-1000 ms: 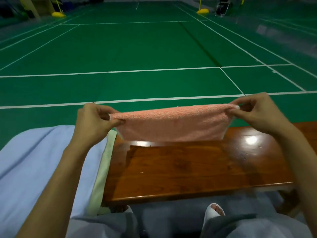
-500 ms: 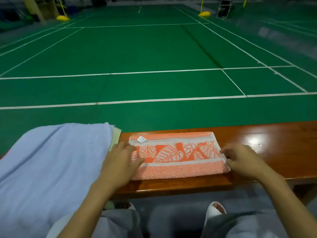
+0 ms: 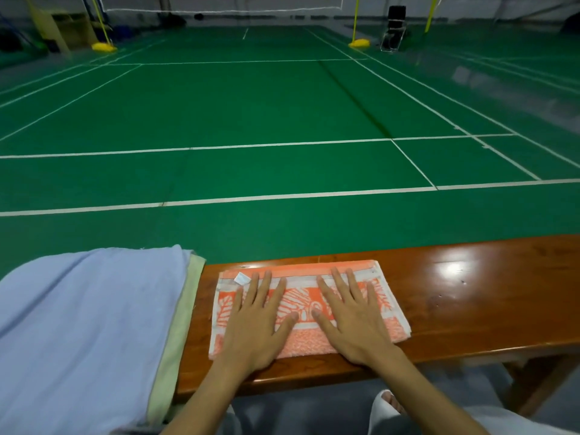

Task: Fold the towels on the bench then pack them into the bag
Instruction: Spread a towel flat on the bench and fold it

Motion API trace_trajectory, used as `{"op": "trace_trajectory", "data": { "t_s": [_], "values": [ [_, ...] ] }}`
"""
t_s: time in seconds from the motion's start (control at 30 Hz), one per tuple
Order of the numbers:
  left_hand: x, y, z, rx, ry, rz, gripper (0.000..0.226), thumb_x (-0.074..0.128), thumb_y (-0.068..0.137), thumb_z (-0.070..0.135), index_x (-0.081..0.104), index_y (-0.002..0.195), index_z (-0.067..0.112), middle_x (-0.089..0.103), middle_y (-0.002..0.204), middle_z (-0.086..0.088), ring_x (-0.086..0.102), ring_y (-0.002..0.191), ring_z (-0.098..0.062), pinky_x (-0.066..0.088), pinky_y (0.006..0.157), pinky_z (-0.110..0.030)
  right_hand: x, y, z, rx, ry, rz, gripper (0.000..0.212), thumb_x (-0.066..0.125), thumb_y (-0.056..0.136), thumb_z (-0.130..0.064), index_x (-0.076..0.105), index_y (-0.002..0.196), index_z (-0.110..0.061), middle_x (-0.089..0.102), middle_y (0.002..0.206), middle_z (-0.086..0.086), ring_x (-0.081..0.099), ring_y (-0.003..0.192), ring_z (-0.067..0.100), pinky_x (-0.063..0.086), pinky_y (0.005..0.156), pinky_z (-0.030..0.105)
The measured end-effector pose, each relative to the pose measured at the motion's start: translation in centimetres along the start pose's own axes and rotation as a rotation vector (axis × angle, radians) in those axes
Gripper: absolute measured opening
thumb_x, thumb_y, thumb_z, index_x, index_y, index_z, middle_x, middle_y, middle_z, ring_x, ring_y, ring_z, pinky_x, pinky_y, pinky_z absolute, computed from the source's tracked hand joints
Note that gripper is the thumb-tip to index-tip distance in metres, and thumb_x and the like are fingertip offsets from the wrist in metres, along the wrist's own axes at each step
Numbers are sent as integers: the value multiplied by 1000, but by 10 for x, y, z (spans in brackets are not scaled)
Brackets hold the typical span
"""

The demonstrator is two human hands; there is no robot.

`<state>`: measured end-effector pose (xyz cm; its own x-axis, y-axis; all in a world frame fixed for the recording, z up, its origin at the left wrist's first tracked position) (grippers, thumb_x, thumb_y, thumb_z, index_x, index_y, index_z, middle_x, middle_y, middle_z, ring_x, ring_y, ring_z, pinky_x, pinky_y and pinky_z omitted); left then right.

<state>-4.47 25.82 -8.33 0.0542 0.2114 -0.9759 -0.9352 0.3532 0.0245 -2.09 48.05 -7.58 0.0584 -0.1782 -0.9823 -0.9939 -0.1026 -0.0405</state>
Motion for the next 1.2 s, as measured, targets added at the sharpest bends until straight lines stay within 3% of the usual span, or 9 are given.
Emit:
{"op": "trace_trajectory", "data": {
  "t_s": [0.27,0.4,0.47,0.57,0.7,0.9,1.0,1.13,1.2],
  "values": [
    [-9,1,-12,-158,-5,-5,97,-14,80,86,-27,156,27,-29,165,3,-24,154,-18,-16,125,-44,-12,0,42,173,8,31,94,-30,80,-69,-8,163,-30,-16,169,-4,-21,155,22,-6,124,53],
    [-9,1,-10,-157,-14,-8,100,-21,74,89,-27,154,28,-29,165,2,-23,155,-19,-15,125,-45,-18,-2,46,219,46,-15,77,-8,96,-63,-6,163,-25,-12,171,-1,-15,156,23,-2,125,50],
    [-10,0,-10,-143,-21,-3,98,-19,77,89,-24,156,31,-29,165,4,-26,154,-19,-18,124,-46,-25,-3,41,290,104,81,78,23,103,-62,5,163,-17,10,171,8,13,156,28,19,124,49],
    [-15,-2,-1,-92,-29,27,95,-14,83,87,-20,159,31,-31,164,7,-30,152,-18,-21,122,-45,-45,-3,41,510,107,205,75,56,94,-60,38,146,-9,50,139,10,51,124,26,47,96,38],
    [-12,-4,19,-14,-25,-5,93,-16,85,84,-20,160,28,-34,164,5,-36,149,-16,-13,127,-49,-63,1,51,642,351,-11,32,70,93,-47,59,94,-18,64,88,-5,61,73,10,44,55,24],
    [-3,-4,34,-12,-76,-47,85,-4,92,81,-16,161,33,-30,166,7,-34,151,-14,-17,125,-46,-82,4,71,578,948,-14,4,67,96,-8,65,99,-7,75,93,14,75,69,23,60,60,35],
    [-14,-3,46,-35,-346,-28,82,7,95,80,1,164,35,-14,168,14,-21,154,-7,-10,127,-40,-99,0,76,487,1073,106,15,67,90,7,59,96,-4,74,94,22,71,64,24,56,58,33],
    [-56,-3,61,-205,-1139,-17,47,36,103,59,44,146,40,40,155,21,36,142,9,26,115,-16,-119,-1,49,317,1282,206,28,64,87,16,57,106,-4,75,91,16,72,64,19,57,53,29],
    [-69,2,60,-345,-1558,-67,48,48,94,57,54,136,34,56,146,9,54,127,0,39,106,-20,-123,3,17,218,1290,210,35,65,85,18,57,109,-6,77,95,15,72,67,17,56,54,27]
  ]
}}
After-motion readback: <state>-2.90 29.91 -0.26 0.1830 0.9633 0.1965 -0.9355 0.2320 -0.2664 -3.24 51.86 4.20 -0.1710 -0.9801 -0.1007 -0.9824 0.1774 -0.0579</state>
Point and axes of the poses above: each hand's wrist, its own y-axis towards the middle knuckle, its own x-axis out of the palm, z = x × y, the point moved 1 cm from there along y, towards the middle knuckle
